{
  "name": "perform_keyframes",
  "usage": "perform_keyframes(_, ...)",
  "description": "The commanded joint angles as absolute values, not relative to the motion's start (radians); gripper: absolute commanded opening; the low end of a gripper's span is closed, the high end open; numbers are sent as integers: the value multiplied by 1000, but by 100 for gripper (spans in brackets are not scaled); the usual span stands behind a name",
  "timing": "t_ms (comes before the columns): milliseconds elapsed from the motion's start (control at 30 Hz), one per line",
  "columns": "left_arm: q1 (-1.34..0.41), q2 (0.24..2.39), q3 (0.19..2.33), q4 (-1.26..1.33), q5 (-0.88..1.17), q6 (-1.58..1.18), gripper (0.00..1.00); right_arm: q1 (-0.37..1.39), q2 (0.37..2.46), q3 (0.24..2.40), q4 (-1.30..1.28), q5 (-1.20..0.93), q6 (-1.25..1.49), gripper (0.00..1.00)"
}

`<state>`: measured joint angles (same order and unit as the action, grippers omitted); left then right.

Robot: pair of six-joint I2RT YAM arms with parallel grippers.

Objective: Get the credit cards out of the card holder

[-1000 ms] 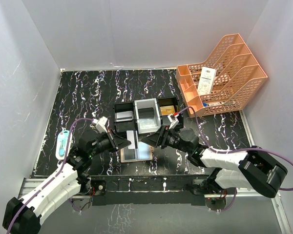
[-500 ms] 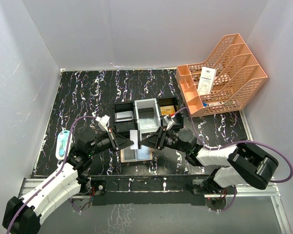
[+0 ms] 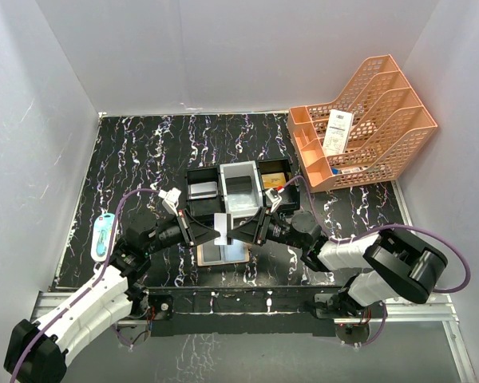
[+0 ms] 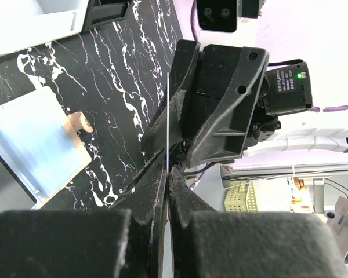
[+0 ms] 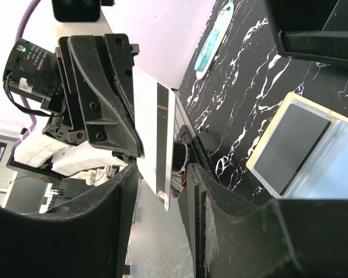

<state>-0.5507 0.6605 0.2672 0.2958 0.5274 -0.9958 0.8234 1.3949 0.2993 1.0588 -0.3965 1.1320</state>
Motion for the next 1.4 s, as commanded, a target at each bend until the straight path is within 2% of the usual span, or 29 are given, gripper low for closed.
perform_keyframes(0,-544,657,272,358,574,-1016,0,822,1406,334,1156,-414,1145,37)
perform_keyframes(933,-544,661,264,409,628,-1039,0,791,1393,320,1250,-412,1182,32)
perform_keyframes(1200,-544,664,262,448,646,-1055,0,787,1468,334,1364,-493,1257,17)
perform_keyframes(1367,-545,663,256,476,644,-1070,0,786,1526,334,1475,-516,1315,16)
